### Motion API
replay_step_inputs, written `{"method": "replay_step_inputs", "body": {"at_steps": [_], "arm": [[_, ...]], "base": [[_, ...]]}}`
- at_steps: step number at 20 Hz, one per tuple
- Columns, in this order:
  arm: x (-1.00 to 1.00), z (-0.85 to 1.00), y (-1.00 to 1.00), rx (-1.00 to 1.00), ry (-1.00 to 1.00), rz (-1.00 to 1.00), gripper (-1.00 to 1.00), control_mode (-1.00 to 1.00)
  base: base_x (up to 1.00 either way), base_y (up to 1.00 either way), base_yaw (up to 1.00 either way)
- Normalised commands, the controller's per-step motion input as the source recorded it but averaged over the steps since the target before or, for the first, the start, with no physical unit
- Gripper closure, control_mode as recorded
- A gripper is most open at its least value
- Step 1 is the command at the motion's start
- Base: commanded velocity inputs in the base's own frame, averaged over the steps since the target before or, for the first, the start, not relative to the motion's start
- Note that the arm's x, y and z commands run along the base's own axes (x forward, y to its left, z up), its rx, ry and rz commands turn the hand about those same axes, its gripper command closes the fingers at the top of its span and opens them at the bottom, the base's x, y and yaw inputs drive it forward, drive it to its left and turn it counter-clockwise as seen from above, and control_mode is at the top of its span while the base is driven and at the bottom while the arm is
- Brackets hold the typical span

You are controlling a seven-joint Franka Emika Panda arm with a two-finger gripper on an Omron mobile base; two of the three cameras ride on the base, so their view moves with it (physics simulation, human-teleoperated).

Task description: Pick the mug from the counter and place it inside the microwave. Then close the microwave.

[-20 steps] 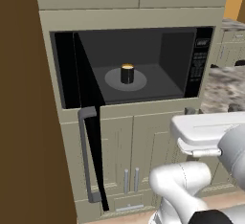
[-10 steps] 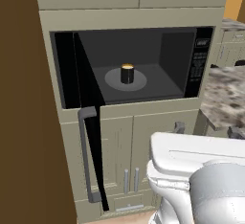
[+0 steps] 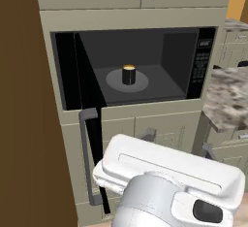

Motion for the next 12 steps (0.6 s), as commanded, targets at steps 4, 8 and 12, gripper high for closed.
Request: {"method": "replay_step_inputs", "body": {"at_steps": [4,8,12], "arm": [[0.00,0.00,0.57,-0.05,0.01,-0.21,-1.00,-1.00],[0.01,0.00,0.60,-0.07,0.01,-0.11,-1.00,-1.00],[0.01,-0.05,0.52,-0.04,0.00,-0.06,-1.00,-1.00]], "base": [[0.00,0.00,0.00],[0.00,0.00,0.00],[0.00,0.00,0.00]]}}
